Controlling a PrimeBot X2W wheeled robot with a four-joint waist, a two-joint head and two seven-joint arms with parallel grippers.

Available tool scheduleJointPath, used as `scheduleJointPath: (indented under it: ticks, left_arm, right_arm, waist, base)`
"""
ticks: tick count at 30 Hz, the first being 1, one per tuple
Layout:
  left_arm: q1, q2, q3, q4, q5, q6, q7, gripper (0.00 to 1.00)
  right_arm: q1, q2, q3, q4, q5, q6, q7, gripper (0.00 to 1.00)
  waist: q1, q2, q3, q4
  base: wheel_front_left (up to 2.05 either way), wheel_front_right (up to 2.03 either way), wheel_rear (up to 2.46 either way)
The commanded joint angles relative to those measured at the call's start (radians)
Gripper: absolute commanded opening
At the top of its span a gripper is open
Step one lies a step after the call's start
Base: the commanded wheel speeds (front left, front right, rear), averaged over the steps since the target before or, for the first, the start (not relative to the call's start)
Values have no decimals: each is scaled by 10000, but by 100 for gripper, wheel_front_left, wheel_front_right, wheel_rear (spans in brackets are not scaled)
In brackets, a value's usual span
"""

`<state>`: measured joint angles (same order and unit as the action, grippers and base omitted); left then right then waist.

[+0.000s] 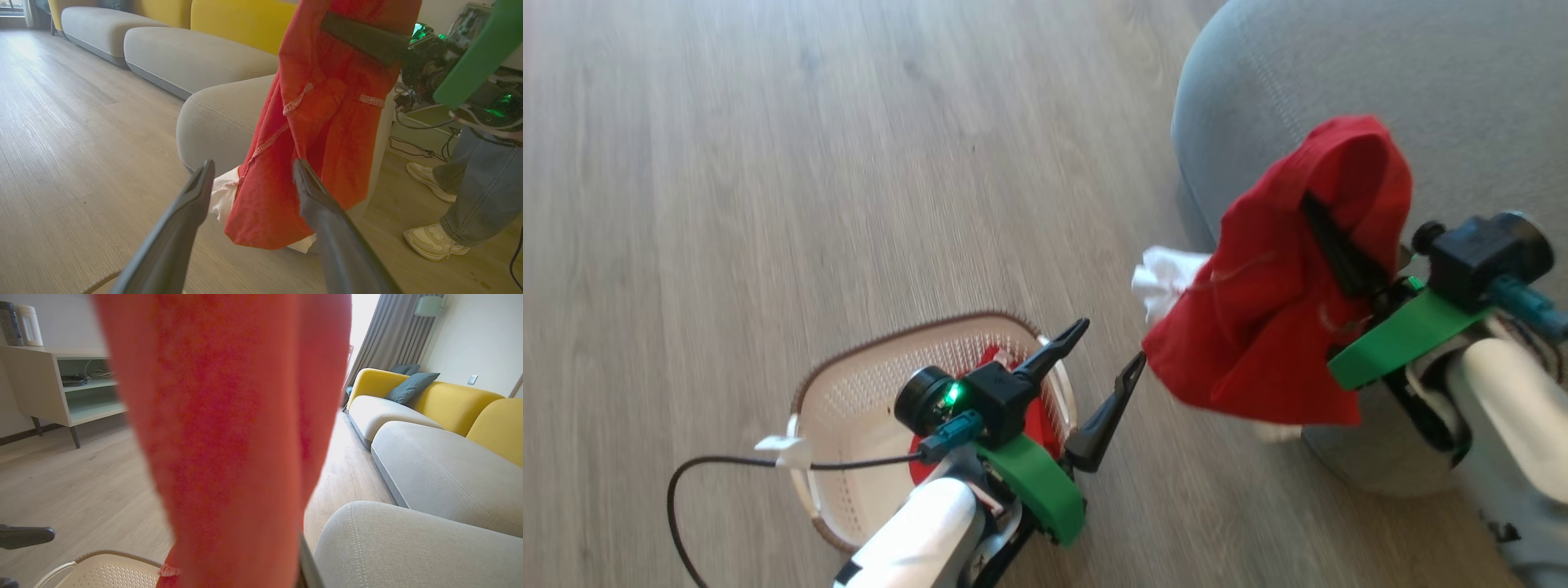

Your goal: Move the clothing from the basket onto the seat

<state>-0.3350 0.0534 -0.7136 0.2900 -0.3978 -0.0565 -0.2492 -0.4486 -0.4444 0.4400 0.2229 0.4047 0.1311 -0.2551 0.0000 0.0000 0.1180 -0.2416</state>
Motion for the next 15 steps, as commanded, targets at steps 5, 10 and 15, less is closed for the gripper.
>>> scheduleJointPath:
  ticks: [5,10,15]
  left_arm:
    - [-849,-31,228,-345,173,195,-125,100]
    - [-1650,-31,319,-361,528,293,-125,100]
    - [-2427,-31,541,-236,1039,310,-126,100]
  right_arm:
    - [-583,-236,-655,-355,344,-4,-67,0]
    - [-1847,-365,-1622,183,825,-4,-67,0]
    - [-4100,-611,-2977,1132,1156,-4,-67,0]
  waist:
    - [0,0,1160,259]
    - [0,0,2878,551]
    - [0,0,4652,728]
  base:
    - [0,0,0]
    - [0,0,0]
    - [0,0,0]
